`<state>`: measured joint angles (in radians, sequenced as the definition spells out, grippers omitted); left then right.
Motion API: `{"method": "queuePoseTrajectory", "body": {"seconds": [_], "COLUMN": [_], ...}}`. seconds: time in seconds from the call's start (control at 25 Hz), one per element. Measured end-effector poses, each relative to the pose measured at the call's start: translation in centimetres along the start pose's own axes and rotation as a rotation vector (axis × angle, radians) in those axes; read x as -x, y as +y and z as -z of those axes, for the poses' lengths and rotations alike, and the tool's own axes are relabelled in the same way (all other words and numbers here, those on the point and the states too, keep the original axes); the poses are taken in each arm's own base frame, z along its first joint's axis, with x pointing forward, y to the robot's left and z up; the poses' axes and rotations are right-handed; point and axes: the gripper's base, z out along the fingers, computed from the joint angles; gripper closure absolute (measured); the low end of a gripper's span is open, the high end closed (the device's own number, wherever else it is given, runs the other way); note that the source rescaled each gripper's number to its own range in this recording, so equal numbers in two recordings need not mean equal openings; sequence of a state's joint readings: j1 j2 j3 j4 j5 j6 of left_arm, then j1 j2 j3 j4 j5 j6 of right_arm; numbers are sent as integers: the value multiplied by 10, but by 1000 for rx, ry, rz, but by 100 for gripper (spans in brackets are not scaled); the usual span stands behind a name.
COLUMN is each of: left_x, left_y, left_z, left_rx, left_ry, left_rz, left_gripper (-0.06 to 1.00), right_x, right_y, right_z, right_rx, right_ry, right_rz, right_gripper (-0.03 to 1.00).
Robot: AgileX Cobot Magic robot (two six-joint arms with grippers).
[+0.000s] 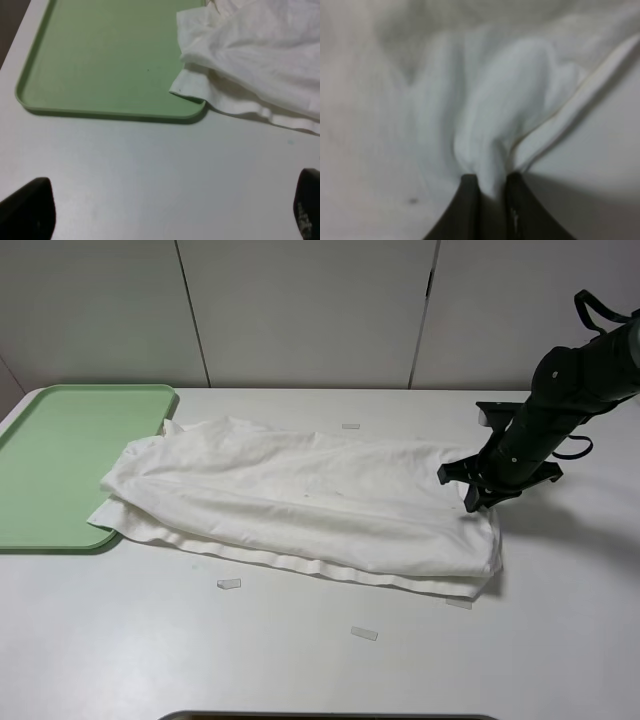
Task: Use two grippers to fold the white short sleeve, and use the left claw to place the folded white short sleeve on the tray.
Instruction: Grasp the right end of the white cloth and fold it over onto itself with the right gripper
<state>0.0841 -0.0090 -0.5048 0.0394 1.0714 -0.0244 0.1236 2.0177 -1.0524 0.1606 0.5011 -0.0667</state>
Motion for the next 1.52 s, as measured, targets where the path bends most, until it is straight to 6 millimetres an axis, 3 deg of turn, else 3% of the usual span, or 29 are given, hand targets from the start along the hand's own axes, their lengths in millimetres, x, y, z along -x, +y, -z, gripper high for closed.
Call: {"method": "queuePoseTrajectory", "body": {"seconds": [0.12,0.32,0.6,1.0,1.24,1.52], "left_x": [0,0,0,0,0,0], "left_y": [0,0,0,0,0,0], "left_z": [0,0,0,0,0,0], "left_rx": [0,0,0,0,0,0], "left_ry": [0,0,0,0,0,0], "left_rz": [0,0,0,0,0,0], "left_gripper": [0,0,0,0,0,0], "right_x": [-3,11,33,49,52,58], "right_y": [0,-5,-53,-119,-121,-107], "right_z": [10,49,90,143,152,130], "right_rx": [-14,-65,-182,-379,-418,-413], "right_ry": [33,3,-4,7,16,60], "right_rz": [36,89,44,-16,14,71], "right_gripper": [91,91,91,91,91,91]}}
